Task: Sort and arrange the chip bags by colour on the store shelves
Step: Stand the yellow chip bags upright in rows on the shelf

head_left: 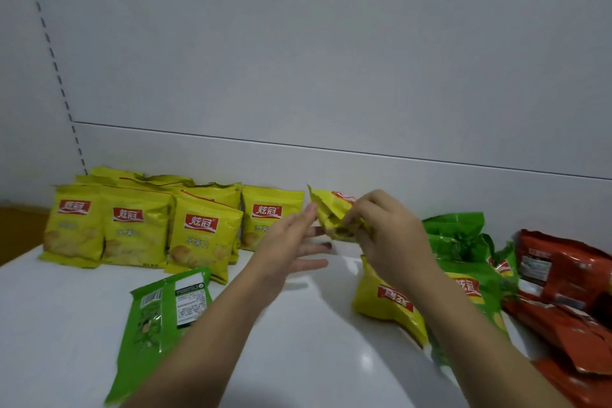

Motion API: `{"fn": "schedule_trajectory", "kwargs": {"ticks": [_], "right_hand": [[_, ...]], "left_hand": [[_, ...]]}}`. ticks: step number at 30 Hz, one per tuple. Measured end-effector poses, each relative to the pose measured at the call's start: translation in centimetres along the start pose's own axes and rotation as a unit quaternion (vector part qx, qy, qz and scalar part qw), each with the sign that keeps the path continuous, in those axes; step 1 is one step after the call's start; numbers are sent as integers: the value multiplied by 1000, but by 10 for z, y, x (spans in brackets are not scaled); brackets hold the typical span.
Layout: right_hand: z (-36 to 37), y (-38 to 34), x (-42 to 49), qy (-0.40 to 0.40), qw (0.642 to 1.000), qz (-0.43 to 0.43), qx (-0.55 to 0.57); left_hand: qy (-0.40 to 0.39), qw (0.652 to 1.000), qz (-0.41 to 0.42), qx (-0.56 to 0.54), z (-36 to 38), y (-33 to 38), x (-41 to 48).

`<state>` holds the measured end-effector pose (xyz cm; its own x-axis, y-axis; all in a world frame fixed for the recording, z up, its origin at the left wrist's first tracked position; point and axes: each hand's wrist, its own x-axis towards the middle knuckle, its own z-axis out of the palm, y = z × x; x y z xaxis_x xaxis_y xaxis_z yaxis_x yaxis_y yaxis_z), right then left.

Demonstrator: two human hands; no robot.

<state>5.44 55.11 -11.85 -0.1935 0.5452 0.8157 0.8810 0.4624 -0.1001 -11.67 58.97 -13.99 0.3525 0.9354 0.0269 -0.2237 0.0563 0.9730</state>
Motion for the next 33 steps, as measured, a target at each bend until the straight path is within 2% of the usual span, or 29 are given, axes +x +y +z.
{"fn": "schedule_trajectory", "kwargs": {"ticks": [3, 6, 9, 11, 12, 15, 17, 19, 22, 26, 30, 33], "right_hand": [[33, -24, -30, 9, 995, -103, -10], [52, -31, -49, -24, 995, -83, 38], [53, -35, -61, 1, 990, 68, 122], [49, -34, -64, 37, 967, 206, 143], [48, -33, -65, 29, 950, 273, 150], [46, -26, -67, -97, 871, 405, 259], [46, -28, -71, -185, 835, 406, 323], [47, -34, -74, -224, 827, 385, 345], [49, -40, -75, -222, 813, 391, 371], [42, -39, -69, -181, 738, 441, 478], [36, -32, -68, -189, 747, 434, 467], [30, -29, -67, -187, 715, 416, 531]], "left_hand": [[24, 997, 8, -76, -4, -13, -4], [86, 992, 27, -85, -11, -31, -6], [116, 990, 9, -84, -21, -49, -11], [138, 987, -8, -77, -28, -58, -13], [147, 986, -8, -74, -30, -60, -14], [174, 982, 23, -62, -36, -63, -12], [197, 978, 40, -50, -37, -63, -13], [213, 975, 48, -41, -38, -65, -15], [235, 969, 68, 17, -37, -69, -18], [224, 967, 84, 85, -32, -68, -25], [233, 950, 106, 177, -28, -69, -30], [234, 958, 84, 143, -29, -67, -31]]}}
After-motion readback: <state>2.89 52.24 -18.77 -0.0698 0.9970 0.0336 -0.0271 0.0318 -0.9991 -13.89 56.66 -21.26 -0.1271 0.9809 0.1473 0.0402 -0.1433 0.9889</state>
